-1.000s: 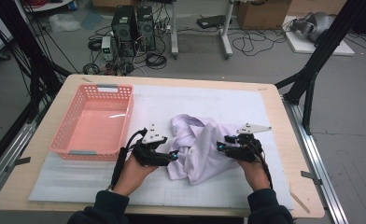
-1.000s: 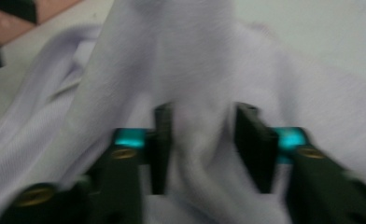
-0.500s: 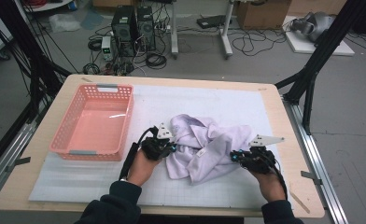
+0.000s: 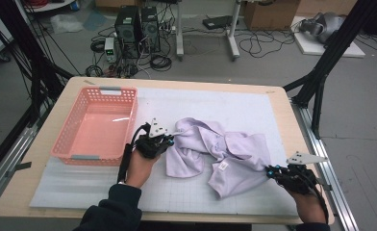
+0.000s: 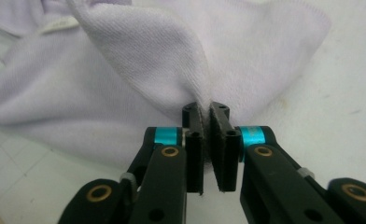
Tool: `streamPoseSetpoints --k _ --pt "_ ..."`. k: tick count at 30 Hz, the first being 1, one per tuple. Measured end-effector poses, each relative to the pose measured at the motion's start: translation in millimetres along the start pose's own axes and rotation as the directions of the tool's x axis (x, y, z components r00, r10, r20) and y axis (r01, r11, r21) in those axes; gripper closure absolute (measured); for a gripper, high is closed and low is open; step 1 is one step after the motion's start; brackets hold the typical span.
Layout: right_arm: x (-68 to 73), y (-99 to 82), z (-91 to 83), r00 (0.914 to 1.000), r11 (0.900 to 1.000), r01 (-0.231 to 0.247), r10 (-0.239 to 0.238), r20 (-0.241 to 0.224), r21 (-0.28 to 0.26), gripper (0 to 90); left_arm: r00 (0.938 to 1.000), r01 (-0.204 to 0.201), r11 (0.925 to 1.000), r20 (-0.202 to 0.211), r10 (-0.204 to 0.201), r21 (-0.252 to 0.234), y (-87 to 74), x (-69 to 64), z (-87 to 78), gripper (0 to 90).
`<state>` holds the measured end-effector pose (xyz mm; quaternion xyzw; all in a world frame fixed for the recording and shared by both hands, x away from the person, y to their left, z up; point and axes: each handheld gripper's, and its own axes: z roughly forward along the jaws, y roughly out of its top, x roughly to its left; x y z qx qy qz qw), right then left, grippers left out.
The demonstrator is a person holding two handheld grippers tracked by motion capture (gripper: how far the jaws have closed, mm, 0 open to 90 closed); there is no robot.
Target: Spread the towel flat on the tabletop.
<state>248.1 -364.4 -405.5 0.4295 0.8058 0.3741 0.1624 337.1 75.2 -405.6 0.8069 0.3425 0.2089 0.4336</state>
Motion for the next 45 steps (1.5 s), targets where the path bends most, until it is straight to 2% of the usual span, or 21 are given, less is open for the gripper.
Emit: streamPoseSetpoints --k 2,5,7,9,14,17,19,20,22,23,25,28,33,36,37,39,45 --pt "1.1 4.1 -4.8 0.9999 0.9992 0.002 -0.001 0.013 -0.039 69.3 0.9999 -0.01 0.9999 0.01 0.011 -0.006 0.0 -1.6 -1.4 87.4" --pt "3.0 18.6 -11.1 0.9985 0.9897 -0.039 0.044 0.033 -0.138 51.7 0.9993 -0.024 0.9995 0.028 0.024 -0.022 -0.2 -5.0 -3.3 87.3" --pt "5.1 33.8 -10.4 0.9982 0.9821 -0.043 0.05 0.033 -0.183 45.4 0.9988 -0.031 0.9989 0.038 0.032 -0.034 -0.9 -6.8 -4.4 87.2" --pt "9.0 46.9 -3.2 0.9989 0.9825 -0.026 0.033 0.033 -0.185 41.3 0.9983 -0.033 0.9987 0.046 0.035 -0.037 -1.9 -7.8 -5.2 87.2" --pt "26.5 80.5 44.0 0.9983 0.9933 0.059 -0.059 0.006 -0.099 39.3 0.9979 -0.035 0.9989 0.054 0.037 -0.032 -6.3 -9.6 -6.3 87.2" --pt "36.8 91.5 78.0 0.9966 0.9963 0.076 -0.077 -0.027 -0.041 38.5 0.9977 -0.035 0.999 0.058 0.037 -0.027 -9.0 -10.0 -7.0 87.2" --pt "43.2 95.1 98.4 0.9947 0.9946 0.101 -0.1 -0.026 0.027 38.8 0.9974 -0.039 0.999 0.061 0.04 -0.024 -10.8 -10.4 -7.0 87.2" --pt "45.9 95.6 106.4 0.9941 0.9925 0.108 -0.107 -0.02 0.058 42.3 0.9973 -0.039 0.9991 0.062 0.04 -0.018 -11.8 -10.6 -7.4 87.2" --pt "48.0 94.9 116.0 0.987 0.9802 0.157 -0.16 0.016 0.121 57.1 0.9971 -0.041 0.9991 0.063 0.042 -0.014 -13.9 -11.0 -7.5 87.2" --pt "46.1 93.0 117.3 0.9856 0.9758 0.163 -0.168 0.02 0.145 67.1 0.9972 -0.039 0.9991 0.064 0.04 -0.016 -14.5 -11.2 -7.6 87.2" --pt "40.6 89.3 113.6 0.9886 0.9791 0.147 -0.15 0.011 0.14 75.1 0.9972 -0.041 0.9991 0.062 0.042 -0.013 -15.7 -11.3 -8.0 87.2" --pt "32.8 81.5 102.1 0.9927 0.9854 0.119 -0.121 0.008 0.122 76.6 0.9973 -0.037 0.9993 0.063 0.037 -0.008 -17.2 -11.6 -7.2 87.3" --pt "23.4 68.7 81.0 0.9935 0.99 0.103 -0.107 0.039 0.097 78.3 0.9971 -0.041 0.9991 0.064 0.042 -0.006 -18.0 -12.7 -6.2 87.2" --pt "16.3 58.4 68.3 0.9947 0.9903 0.086 -0.092 0.047 0.109 85.8 0.9966 -0.048 0.9988 0.066 0.048 -0.004 -17.8 -15.1 -4.8 87.3" --pt "14.9 55.3 63.9 0.991 0.987 0.097 -0.108 0.08 0.128 85.8 0.9965 -0.05 0.9988 0.067 0.05 -0.003 -17.9 -15.4 -4.3 87.3" --pt "9.2 48.7 53.0 0.9901 0.9872 0.083 -0.097 0.101 0.137 86.0 0.9964 -0.047 0.9989 0.07 0.047 -0.002 -18.3 -15.6 -4.1 87.3" --pt "-11.3 29.8 17.9 0.9838 0.9903 0.019 -0.043 0.174 0.138 86.3 0.9956 -0.049 0.9988 0.08 0.049 0.0 -21.8 -16.7 -4.6 87.2"
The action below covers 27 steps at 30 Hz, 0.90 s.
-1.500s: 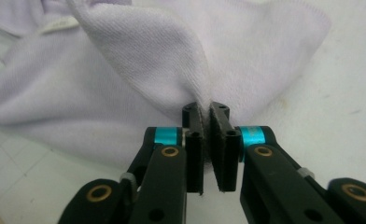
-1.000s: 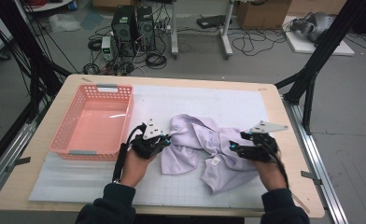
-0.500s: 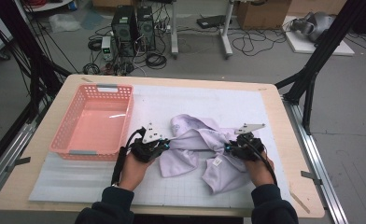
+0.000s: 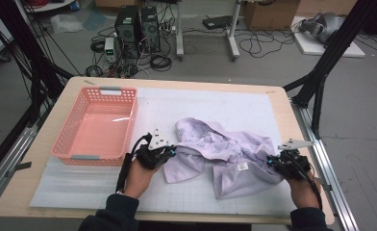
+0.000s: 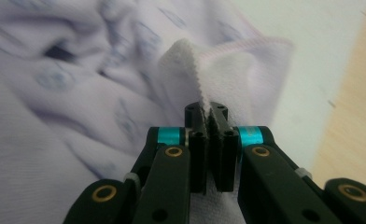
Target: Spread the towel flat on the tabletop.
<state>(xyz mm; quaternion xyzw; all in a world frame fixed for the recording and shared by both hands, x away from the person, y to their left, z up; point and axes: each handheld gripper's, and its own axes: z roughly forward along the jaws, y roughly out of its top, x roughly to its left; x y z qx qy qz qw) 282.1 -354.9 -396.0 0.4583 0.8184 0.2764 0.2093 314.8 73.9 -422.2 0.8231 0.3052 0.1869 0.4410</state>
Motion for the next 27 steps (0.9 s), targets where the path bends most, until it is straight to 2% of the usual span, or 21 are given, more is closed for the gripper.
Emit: streamPoseSetpoints --k 2,3,4,5,7,8,10,12,14,16,17,21,23,24,25,27 --pt "-5.8 -6.7 -5.9 0.9991 0.9992 -0.009 0.007 0.042 0.04 85.4 0.9999 0.001 1.0 0.014 -0.001 -0.009 -1.4 -0.8 -0.7 87.2" --pt "-8.4 -9.8 -8.7 0.9981 0.9983 -0.019 0.016 0.059 0.055 80.5 0.9998 -0.003 0.9999 0.019 0.003 -0.011 -1.7 -1.3 -1.1 87.1" --pt "-11.0 -12.0 -11.9 0.9965 0.9985 -0.029 0.026 0.079 0.046 72.4 0.9997 0.0 0.9999 0.025 0.0 -0.017 -1.9 -1.8 -1.7 87.0" --pt "-13.3 -12.6 -15.9 0.9954 0.9984 -0.052 0.05 0.082 0.022 66.8 0.9995 -0.002 0.9997 0.033 0.002 -0.022 -1.9 -2.3 -1.8 87.0" --pt "-15.7 -8.4 -23.0 0.9947 0.9963 -0.072 0.076 0.07 -0.045 62.5 0.9993 0.0 0.9996 0.036 0.001 -0.029 -1.7 -3.3 -2.0 86.4" --pt "-15.1 -3.6 -24.7 0.9948 0.9947 -0.071 0.076 0.067 -0.075 58.4 0.9993 0.006 0.9994 0.038 -0.005 -0.034 -1.5 -3.7 -1.9 85.4" --pt "-11.5 10.0 -24.2 0.9958 0.9902 -0.059 0.067 0.062 -0.127 52.1 0.9991 0.022 0.9991 0.038 -0.021 -0.037 -1.0 -3.2 -2.8 79.3" --pt "-5.8 26.1 -18.2 0.9988 0.9862 -0.036 0.041 0.028 -0.162 49.0 0.9985 0.045 0.9977 0.033 -0.043 -0.051 -0.4 -2.4 -4.0 69.9" --pt "2.0 42.4 -5.5 1.0 0.9855 -0.002 0.001 -0.005 -0.17 45.5 0.9976 0.065 0.9955 0.027 -0.064 -0.069 0.3 -0.8 -6.2 61.7" --pt "10.2 56.4 12.4 0.9984 0.9879 0.038 -0.043 -0.035 -0.151 44.4 0.9965 0.084 0.9929 0.01 -0.084 -0.084 1.0 0.1 -8.4 54.8" --pt "13.1 61.0 20.3 0.9971 0.9878 0.051 -0.058 -0.049 -0.147 44.3 0.9956 0.093 0.9912 0.012 -0.093 -0.094 1.2 1.4 -9.9 53.6" --pt "31.3 79.8 63.2 0.9868 0.9902 0.123 -0.13 -0.097 -0.066 44.7 0.995 0.099 0.9903 0.002 -0.1 -0.097 1.4 5.8 -14.6 53.1" --pt "37.6 86.7 78.7 0.9814 0.9879 0.144 -0.15 -0.119 -0.056 48.9 0.9942 0.107 0.9895 0.001 -0.107 -0.097 1.4 7.3 -15.2 52.8" --pt "40.1 90.0 85.0 0.9787 0.9881 0.147 -0.152 -0.138 -0.044 53.3 0.994 0.109 0.9893 -0.001 -0.109 -0.098 1.6 7.9 -15.3 52.9" --pt "42.2 92.8 90.5 0.9728 0.9856 0.167 -0.169 -0.158 -0.029 63.0 0.994 0.109 0.9895 -0.002 -0.11 -0.095 1.9 8.5 -15.6 52.8" --pt "46.5 94.9 95.3 0.9602 0.9754 0.22 -0.216 -0.177 0.005 79.4 0.9934 0.114 0.9882 -0.001 -0.115 -0.101 2.8 9.4 -15.8 52.7"
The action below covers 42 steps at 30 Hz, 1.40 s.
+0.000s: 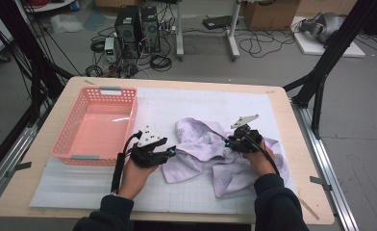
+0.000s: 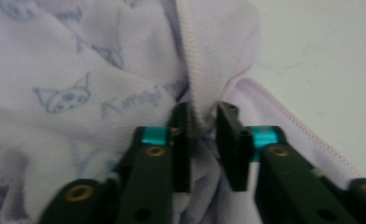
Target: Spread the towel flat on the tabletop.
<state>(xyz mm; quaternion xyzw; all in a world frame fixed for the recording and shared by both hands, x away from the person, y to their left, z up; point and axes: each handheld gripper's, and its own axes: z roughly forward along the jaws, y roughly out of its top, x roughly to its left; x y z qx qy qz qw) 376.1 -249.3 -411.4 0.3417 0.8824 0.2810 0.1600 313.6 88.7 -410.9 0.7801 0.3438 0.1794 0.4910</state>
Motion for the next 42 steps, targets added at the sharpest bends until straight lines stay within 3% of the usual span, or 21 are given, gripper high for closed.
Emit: streamPoseSetpoints --k 4,8,14,19,22,26,29,34,42 --pt "-4.8 -9.0 -13.5 0.9987 0.9994 -0.022 0.021 0.047 0.026 82.8 1.0 0.004 1.0 -0.001 -0.004 -0.005 1.7 1.2 0.7 52.6" --pt "-15.5 -29.5 -35.0 0.9937 0.9985 -0.042 0.038 0.106 0.034 82.9 0.9999 0.015 0.9998 -0.001 -0.015 -0.014 2.8 1.1 2.2 52.2" --pt "-34.0 -71.9 -66.2 0.9732 0.99 -0.135 0.124 0.194 0.043 83.0 0.9996 0.029 0.9993 -0.004 -0.029 -0.024 6.5 1.9 5.3 51.7" --pt "-39.6 -97.7 -87.9 0.9513 0.978 -0.206 0.192 0.241 0.032 82.0 0.999 0.04 0.9989 -0.02 -0.041 -0.026 11.4 4.1 10.6 51.6" --pt "-39.0 -101.0 -95.5 0.9458 0.9742 -0.225 0.222 0.237 -0.013 67.7 0.998 0.055 0.9983 -0.029 -0.056 -0.017 15.9 6.6 18.2 51.8" --pt "-36.7 -97.4 -102.7 0.9442 0.9596 -0.243 0.267 0.192 -0.142 51.0 0.9954 0.087 0.9961 -0.039 -0.087 -0.015 21.6 10.5 29.9 51.8" --pt "-32.7 -92.5 -104.1 0.9462 0.9496 -0.239 0.275 0.171 -0.203 47.1 0.9914 0.124 0.9922 -0.045 -0.123 0.013 26.2 14.7 43.0 52.1" --pt "-28.6 -88.2 -97.5 0.9512 0.9509 -0.226 0.262 0.163 -0.211 46.0 0.9907 0.136 0.9851 -0.023 -0.134 0.106 26.3 13.4 71.8 51.9" --pt "-26.6 -88.0 -89.8 0.9549 0.9535 -0.226 0.257 0.148 -0.199 45.9 0.9923 0.09 0.9668 0.062 -0.107 0.239 14.8 -2.5 96.6 49.3"
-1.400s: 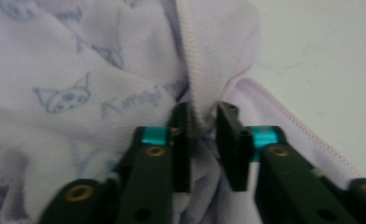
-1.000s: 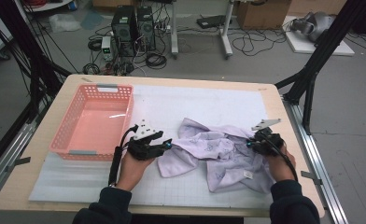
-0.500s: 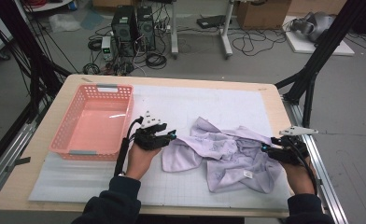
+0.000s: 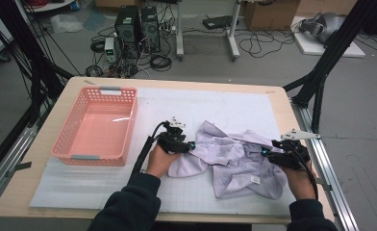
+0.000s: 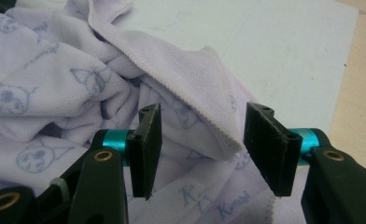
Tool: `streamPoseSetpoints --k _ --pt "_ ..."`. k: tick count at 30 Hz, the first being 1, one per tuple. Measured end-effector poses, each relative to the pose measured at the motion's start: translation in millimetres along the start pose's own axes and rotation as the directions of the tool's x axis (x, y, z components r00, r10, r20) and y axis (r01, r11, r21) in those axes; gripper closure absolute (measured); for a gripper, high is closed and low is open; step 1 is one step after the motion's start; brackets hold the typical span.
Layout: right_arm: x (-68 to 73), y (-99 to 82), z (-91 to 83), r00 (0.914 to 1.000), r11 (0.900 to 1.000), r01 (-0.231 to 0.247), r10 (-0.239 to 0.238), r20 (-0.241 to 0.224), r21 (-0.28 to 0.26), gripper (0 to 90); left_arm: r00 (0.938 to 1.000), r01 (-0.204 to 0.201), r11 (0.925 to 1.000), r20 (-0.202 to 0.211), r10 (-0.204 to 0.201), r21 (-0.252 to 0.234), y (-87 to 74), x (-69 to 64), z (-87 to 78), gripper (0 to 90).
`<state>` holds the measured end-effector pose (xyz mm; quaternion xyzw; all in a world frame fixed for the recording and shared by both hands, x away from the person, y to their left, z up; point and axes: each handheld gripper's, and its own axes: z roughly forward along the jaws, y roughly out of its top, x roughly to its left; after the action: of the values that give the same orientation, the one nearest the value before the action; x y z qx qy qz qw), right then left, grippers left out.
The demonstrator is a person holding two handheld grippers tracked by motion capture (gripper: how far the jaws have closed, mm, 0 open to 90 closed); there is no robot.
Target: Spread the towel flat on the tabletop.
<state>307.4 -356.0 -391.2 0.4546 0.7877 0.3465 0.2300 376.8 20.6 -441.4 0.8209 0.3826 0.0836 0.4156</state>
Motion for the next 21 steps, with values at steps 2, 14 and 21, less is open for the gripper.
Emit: streamPoseSetpoints --k 2,14,21 --pt "0.3 -0.3 0.2 1.0 1.0 -0.005 0.005 0.0 0.0 45.9 0.9996 -0.017 0.9998 0.022 0.017 0.011 -1.9 -4.3 1.7 49.5" --pt "4.6 3.4 3.9 1.0 1.0 0.008 -0.008 -0.006 0.001 46.4 0.9864 -0.057 0.9972 0.157 0.048 0.048 -7.1 -26.1 2.3 52.7" --pt "7.7 8.1 5.0 1.0 1.0 0.004 -0.004 -0.004 0.0 46.6 0.9806 -0.122 0.9923 0.158 0.116 0.023 -13.1 -42.8 2.5 70.1"
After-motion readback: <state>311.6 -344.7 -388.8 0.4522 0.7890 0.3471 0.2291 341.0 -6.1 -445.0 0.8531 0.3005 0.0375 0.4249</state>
